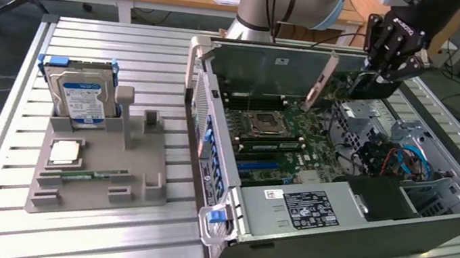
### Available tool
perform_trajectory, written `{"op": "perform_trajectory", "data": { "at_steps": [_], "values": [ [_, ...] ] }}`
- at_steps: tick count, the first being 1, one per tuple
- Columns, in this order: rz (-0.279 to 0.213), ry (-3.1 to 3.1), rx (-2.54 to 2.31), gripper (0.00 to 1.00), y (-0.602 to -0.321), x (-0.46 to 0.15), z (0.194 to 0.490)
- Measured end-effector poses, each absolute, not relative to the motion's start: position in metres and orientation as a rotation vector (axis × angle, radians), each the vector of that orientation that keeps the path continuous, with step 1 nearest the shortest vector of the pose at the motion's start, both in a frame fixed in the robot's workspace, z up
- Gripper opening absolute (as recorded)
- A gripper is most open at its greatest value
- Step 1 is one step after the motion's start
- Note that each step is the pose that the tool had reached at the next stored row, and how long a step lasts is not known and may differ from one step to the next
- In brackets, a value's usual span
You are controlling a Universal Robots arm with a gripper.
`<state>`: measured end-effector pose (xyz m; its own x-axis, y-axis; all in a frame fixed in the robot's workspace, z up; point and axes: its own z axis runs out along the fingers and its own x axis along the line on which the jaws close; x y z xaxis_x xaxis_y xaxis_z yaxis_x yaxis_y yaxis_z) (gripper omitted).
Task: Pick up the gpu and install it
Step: 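Insert the gpu into the slot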
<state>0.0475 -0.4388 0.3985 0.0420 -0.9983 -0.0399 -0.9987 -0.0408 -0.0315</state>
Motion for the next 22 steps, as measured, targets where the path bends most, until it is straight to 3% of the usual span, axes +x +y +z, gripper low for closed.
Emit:
{"op": "perform_trajectory", "data": {
  "at_steps": [22],
  "values": [
    [0.009, 2.197, -2.174, 0.27, -0.4387, 0.0383, 0.3969]
  ]
}}
